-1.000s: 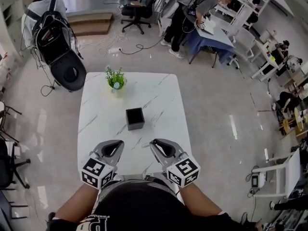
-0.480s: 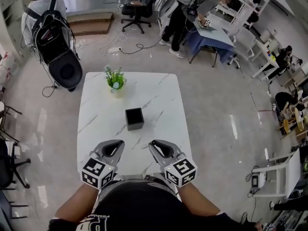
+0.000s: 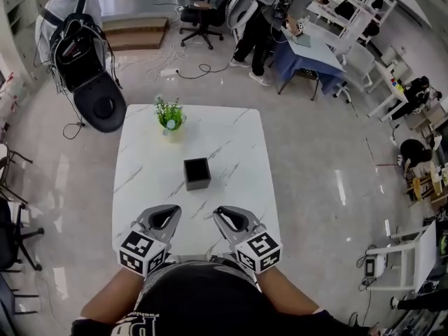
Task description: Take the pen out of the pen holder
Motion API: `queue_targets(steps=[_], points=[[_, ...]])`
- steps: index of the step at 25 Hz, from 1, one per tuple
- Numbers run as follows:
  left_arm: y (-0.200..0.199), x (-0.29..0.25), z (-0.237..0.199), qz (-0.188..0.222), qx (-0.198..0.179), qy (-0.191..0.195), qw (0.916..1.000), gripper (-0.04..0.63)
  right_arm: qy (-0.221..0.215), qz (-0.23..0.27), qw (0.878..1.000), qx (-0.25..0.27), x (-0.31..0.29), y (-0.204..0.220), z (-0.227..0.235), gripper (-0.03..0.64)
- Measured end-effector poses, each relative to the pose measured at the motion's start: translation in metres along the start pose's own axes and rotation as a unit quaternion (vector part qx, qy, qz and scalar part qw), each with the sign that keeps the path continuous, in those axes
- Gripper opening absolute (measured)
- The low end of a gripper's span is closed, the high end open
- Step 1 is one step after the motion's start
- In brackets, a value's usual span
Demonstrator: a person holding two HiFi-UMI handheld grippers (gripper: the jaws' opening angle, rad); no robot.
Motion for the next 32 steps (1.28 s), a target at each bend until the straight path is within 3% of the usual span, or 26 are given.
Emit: queue_targets(steps=[32], points=[[-0.0023, 0.0019, 0.0054, -0.001, -0.001, 0.0, 1.0, 0.057, -0.016, -0.003, 1.0, 0.002, -0.0002, -0.0063, -0.0016, 0.066]])
Point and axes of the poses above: the fingertips, and each gripper's own axes: x backward along the fingers, z to its right, y out of its underside, the point moved 10 cm from there along x, backward along the fingers, and after that the axes turned 9 degrees about -y, right-handed, at the moved point
